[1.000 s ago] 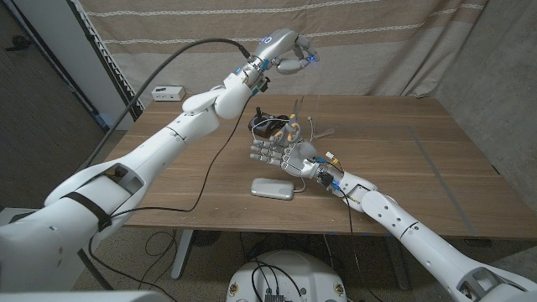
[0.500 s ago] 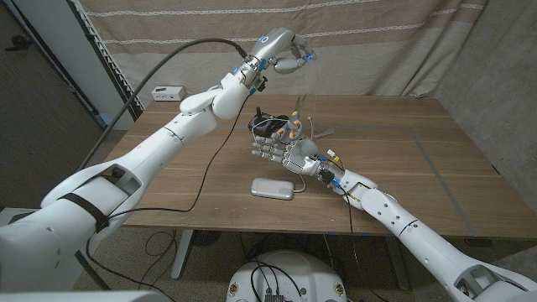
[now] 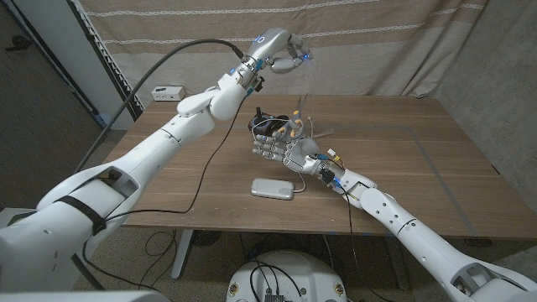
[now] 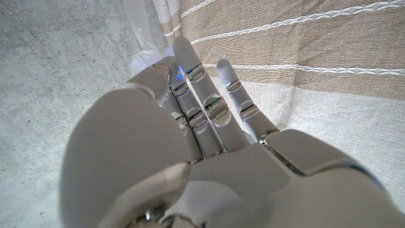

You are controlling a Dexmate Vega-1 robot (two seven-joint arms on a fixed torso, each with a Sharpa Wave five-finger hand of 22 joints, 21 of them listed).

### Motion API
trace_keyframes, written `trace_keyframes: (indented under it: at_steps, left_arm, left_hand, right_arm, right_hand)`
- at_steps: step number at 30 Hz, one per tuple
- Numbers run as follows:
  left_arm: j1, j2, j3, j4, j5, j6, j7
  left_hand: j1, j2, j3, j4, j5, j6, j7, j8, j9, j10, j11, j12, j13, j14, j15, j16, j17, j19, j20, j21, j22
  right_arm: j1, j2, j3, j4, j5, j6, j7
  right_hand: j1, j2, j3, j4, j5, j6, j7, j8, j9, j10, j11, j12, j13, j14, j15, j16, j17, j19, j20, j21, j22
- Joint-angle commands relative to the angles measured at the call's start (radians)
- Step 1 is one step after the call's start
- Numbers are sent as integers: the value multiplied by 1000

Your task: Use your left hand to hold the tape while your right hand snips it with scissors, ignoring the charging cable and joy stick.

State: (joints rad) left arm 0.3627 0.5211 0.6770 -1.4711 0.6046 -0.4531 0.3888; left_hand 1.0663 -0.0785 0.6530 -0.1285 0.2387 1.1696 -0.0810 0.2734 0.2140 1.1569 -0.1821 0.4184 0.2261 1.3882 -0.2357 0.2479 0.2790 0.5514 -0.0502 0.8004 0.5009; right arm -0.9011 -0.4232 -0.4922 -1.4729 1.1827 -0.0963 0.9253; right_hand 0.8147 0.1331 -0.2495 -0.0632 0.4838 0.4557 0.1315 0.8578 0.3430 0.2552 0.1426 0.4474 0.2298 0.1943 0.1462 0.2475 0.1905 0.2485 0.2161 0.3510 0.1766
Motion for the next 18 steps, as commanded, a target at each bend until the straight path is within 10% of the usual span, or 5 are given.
trace_keyframes:
  at_steps: [1, 18]
  left_arm:
    - [20, 7, -12, -24, 1, 37, 15]
    - [35, 21, -23, -43, -6, 33, 19]
  left_hand:
    - [-4, 5, -1, -2, 4, 2, 0, -1, 0, 36, -24, 6, 200, 5, -1, 6, 2, -6, -127, 6, -1]
    - [-3, 5, -2, -2, 3, 4, 0, -1, 0, 40, -24, 7, 201, 8, -1, 9, 2, -7, -127, 14, -1]
  right_arm:
    - [-4, 23, 11, 18, 4, 13, 7]
    - [11, 29, 5, 35, 3, 1, 22]
  right_hand:
    - [6, -10, -5, -1, -5, 4, -11, -4, 0, 4, -11, -2, 3, 4, -4, -2, 3, 3, 2, -5, 4]
    - [1, -13, -9, 0, -5, 8, -12, -10, -2, 7, -16, -3, 2, 3, -6, -5, 3, 6, 1, -13, 4]
